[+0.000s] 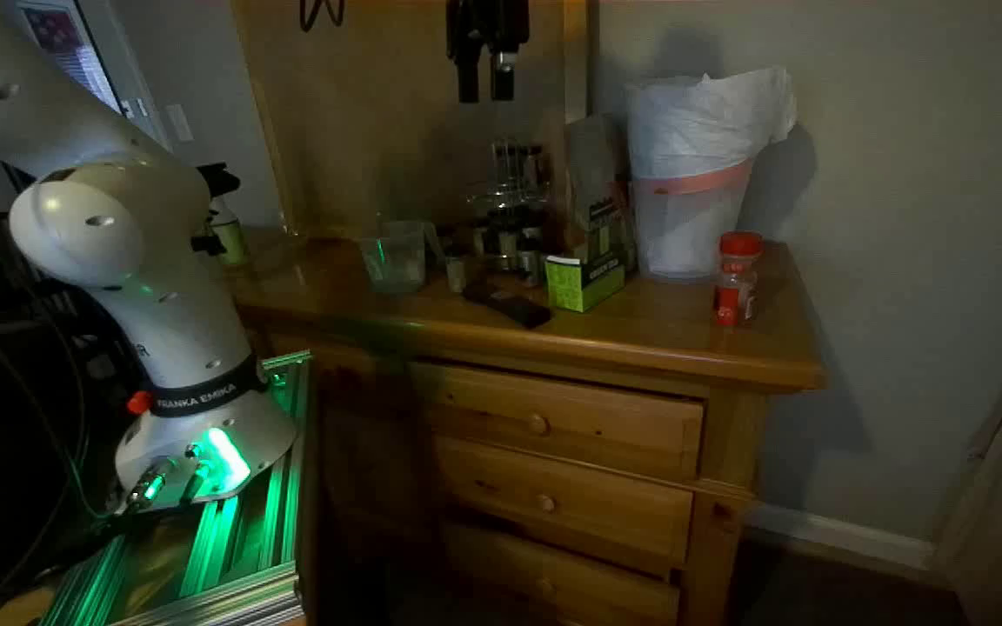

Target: Move the jar to the left

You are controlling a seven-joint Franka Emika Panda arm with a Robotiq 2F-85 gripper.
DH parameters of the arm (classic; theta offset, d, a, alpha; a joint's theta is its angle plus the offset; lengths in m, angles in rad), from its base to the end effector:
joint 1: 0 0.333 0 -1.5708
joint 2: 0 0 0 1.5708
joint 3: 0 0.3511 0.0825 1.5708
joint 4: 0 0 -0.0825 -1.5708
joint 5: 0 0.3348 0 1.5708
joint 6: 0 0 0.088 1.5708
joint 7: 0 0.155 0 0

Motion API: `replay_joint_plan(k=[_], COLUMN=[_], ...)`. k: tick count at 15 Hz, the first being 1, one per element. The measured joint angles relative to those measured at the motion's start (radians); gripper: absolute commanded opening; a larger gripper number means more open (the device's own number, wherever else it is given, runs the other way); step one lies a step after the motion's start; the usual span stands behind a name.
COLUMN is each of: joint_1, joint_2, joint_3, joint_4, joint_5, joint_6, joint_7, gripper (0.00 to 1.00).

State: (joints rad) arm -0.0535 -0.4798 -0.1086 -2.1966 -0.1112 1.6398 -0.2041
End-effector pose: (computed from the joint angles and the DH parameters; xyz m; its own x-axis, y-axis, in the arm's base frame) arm 0.3230 -0.0766 0.5531 0.9938 0.0660 -0.0898 0.0700 -0.9966 0.0426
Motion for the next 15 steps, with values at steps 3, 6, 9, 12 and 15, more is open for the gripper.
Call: replay_joint_plan(k=[3, 6, 9, 12, 15], joint_1=[0.0, 0.0, 0.005, 0.039, 0.097], joint_2=[0.0, 0.0, 0.0, -0.005, -0.01], joint_3=[0.0, 0.0, 0.001, 0.023, 0.069], joint_4=[0.0, 0.0, -0.003, -0.043, -0.079], joint_5=[0.0, 0.0, 0.009, 0.061, 0.192], joint_6=[0.0, 0.0, 0.0, -0.002, -0.065], joint_7=[0.0, 0.0, 0.0, 0.002, 0.017], gripper=[1.0, 1.0, 1.0, 1.0, 1.0])
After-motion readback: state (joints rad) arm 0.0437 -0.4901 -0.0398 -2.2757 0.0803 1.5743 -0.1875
